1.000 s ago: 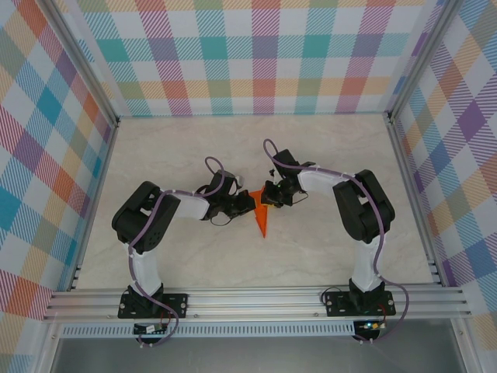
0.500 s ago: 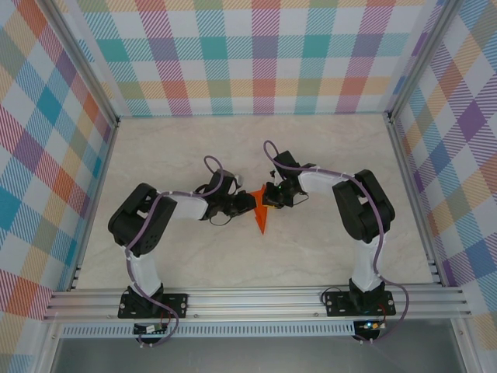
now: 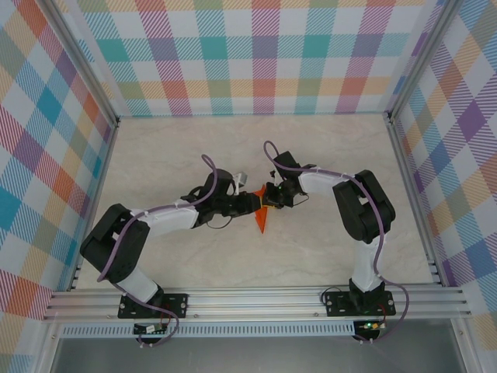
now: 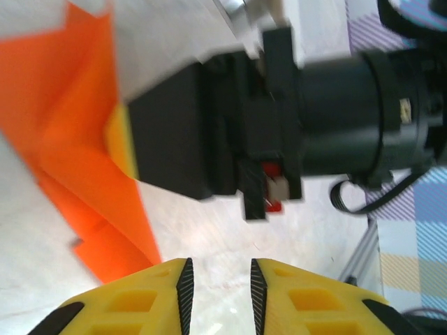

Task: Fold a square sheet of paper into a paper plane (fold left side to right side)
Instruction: Fold the wing for the fifth time at the center of the table.

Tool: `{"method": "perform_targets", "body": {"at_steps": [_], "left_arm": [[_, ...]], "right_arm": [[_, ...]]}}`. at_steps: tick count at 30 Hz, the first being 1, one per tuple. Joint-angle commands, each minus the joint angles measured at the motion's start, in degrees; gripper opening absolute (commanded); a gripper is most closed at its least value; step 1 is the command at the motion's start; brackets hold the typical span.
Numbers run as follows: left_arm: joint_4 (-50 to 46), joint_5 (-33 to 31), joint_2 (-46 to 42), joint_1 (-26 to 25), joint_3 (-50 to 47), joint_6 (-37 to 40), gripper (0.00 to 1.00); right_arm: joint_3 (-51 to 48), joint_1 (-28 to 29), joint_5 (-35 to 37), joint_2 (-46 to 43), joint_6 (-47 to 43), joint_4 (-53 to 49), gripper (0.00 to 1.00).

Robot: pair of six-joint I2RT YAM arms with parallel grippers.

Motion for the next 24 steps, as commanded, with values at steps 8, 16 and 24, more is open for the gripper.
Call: {"method": "perform_targets", "body": {"at_steps": [8,16,24], "left_arm": [[7.7,4.1,6.5,-3.7,0.5,-3.4,0.2],[8.2,3.0,9.7,-4.0,-0.4,-3.8,0.19],[7.9,1.9,10.5,-4.4,-1.9,-3.8,0.18]], "right_arm": [[-2.4,0.5,1.7,2.2,-0.8,-4.0,0.13],[-2.2,0.7,1.8,2.2,-1.0,-4.3,0.13],[-1.9,0.7,1.9,2.4,-1.1,-4.3,0.13]]}}
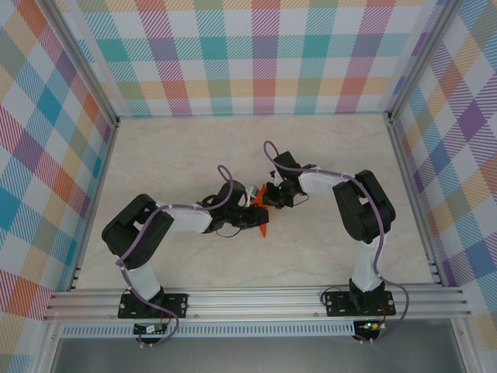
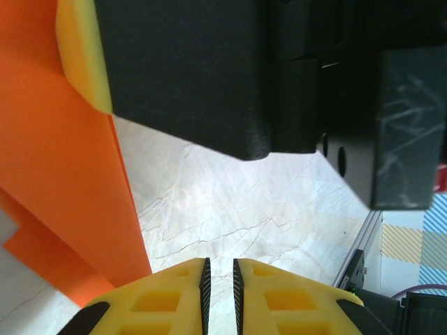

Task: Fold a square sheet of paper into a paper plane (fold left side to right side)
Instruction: Fold the wing for the fifth time at the center of the table.

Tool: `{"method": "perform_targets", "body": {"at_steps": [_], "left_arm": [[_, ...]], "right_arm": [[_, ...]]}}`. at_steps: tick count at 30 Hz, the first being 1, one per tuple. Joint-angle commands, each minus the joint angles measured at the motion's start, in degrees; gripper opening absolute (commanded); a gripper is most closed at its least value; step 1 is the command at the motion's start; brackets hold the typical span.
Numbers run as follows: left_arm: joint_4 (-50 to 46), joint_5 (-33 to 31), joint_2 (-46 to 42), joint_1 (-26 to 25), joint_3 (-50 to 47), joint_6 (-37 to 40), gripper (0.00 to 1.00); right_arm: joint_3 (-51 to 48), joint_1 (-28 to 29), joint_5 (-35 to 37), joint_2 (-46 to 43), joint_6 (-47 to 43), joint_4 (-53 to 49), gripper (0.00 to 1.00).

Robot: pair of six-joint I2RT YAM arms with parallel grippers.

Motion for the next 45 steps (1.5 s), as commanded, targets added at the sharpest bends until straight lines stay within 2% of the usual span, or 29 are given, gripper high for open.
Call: {"method": "perform_targets", "body": {"at_steps": [1,22,32,34,38,45], "left_arm": [[1.2,-0.5,1.4,-0.9,-1.0,-0.4,0.18],[0.3,-2.2,5.6,-1.7,-0.3,0.0,0.16],[-8.4,-6.6,5.9,-4.1,2.2,3.1,0.14],[-9.6,-7.6,6.1,-4.4,2.5,3.2,0.13],[-10.1,-8.6,6.3,-4.6,2.1,2.9,0.09],[-10.0,-9.3,6.1,-4.6,1.5,3.1,0.06]], "right_arm": [[-1.8,0.6,1.9,2.5,-0.9,-4.3,0.13],[-1.8,0.6,1.9,2.5,-1.1,-4.7,0.13],[-1.0,-0.3,-1.7,-2.6,-1.3,-0.2,0.13],[-1.0,-0.5,-0.6,-5.0,-1.9,-1.0,0.12],[-2.8,-0.5,1.2,-9.3,-3.0,-2.8,0.03],[-8.7,-0.4,-5.2,-10.2,-0.2,3.6,0.0]]}}
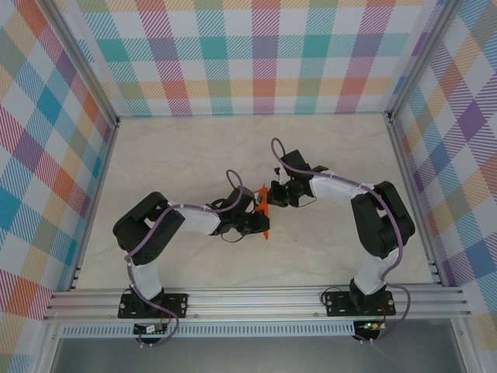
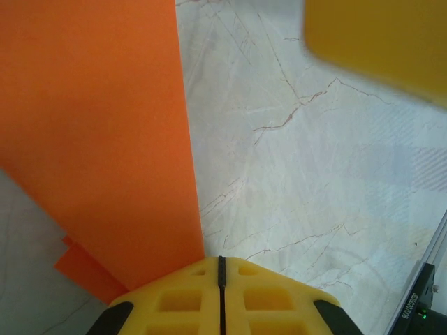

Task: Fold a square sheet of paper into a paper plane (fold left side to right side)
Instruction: Fold the wing for the fifth time at the center of the table.

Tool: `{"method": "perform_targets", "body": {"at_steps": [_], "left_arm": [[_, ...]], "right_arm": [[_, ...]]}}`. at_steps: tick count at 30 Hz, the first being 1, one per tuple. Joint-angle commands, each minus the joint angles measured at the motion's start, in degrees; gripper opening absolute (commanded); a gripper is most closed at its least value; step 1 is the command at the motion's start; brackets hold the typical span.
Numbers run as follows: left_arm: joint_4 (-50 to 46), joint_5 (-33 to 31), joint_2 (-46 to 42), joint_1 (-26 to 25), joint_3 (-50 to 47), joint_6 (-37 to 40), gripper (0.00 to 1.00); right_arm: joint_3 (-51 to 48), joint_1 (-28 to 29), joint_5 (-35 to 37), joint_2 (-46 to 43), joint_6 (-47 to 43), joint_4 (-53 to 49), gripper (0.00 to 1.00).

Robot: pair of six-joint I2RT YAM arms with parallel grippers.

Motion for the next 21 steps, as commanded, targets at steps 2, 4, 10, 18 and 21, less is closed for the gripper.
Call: {"method": "perform_targets", "body": {"at_steps": [2,4,10,18,21], "left_arm": [[-5.5,-2.0,1.6,-1.3,-0.8,0.8,0.06],[-5.4,-2.0,1.6,-1.1,-0.9,0.9,0.05],[-5.0,-2.0,1.4,-1.2,-1.0,0.7,0.04],[-5.1,-1.9,1.2,-1.3,-1.1,0.6,0.03],[-4.9,-1.9,1.1,-1.2,-1.4,0.4,0.03]], "right_arm": [[-2.4,0.2,-5.6,1.1,1.5,4.3,0.0],[-2.3,0.5,-7.2,1.9,1.8,5.9,0.0],[-0.9,0.9,-9.5,5.3,2.4,8.7,0.0],[3.0,0.9,-4.7,9.9,-0.3,6.8,0.0],[3.8,0.2,-1.7,10.6,-2.2,6.2,0.0]]}}
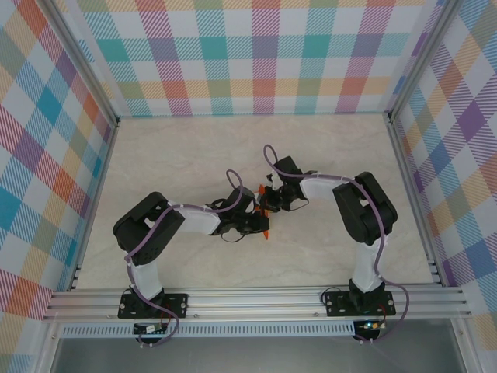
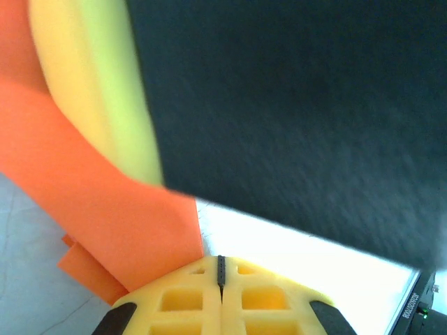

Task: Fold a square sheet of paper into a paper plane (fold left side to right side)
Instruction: Fold the wing for the fifth time at the center of the table.

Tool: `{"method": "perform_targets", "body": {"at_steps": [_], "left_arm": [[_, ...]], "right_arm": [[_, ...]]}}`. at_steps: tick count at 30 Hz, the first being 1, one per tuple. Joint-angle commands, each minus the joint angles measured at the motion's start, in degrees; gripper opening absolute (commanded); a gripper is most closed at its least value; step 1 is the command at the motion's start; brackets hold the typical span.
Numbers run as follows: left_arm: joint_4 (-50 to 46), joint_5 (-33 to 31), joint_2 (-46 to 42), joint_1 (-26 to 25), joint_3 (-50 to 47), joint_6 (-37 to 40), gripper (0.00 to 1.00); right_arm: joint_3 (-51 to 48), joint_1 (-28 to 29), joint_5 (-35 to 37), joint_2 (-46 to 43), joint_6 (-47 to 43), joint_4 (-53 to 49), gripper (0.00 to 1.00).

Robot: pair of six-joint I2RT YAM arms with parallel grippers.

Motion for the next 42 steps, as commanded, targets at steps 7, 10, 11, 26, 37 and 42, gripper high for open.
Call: {"method": "perform_targets", "body": {"at_steps": [7,10,11,26,37,42], "left_arm": [[-4.3,-1.9,1.2,-1.2,-2.3,-0.2,0.02],[-4.0,-1.9,1.2,-1.2,-2.6,-0.4,0.02],[-3.9,-1.9,1.1,-1.2,-2.7,-0.5,0.02],[-2.6,-1.8,0.6,-1.2,-3.6,-1.1,0.02],[-2.4,-1.8,-0.5,-1.4,-3.5,-1.2,0.02],[-2.3,-1.9,-0.6,-1.6,-3.1,-1.1,0.02]], "right_arm": [[4.2,-2.7,3.9,4.0,-6.1,1.2,0.0],[5.9,-3.9,2.7,5.5,-6.8,2.6,0.0],[6.7,-4.2,2.5,6.1,-7.0,2.6,0.0],[16.8,-9.2,0.5,12.9,-9.4,0.5,0.01],[30.1,-12.2,0.2,14.8,-11.6,-7.1,0.02],[19.3,-12.0,-4.7,5.5,-9.8,-4.5,0.02]]}}
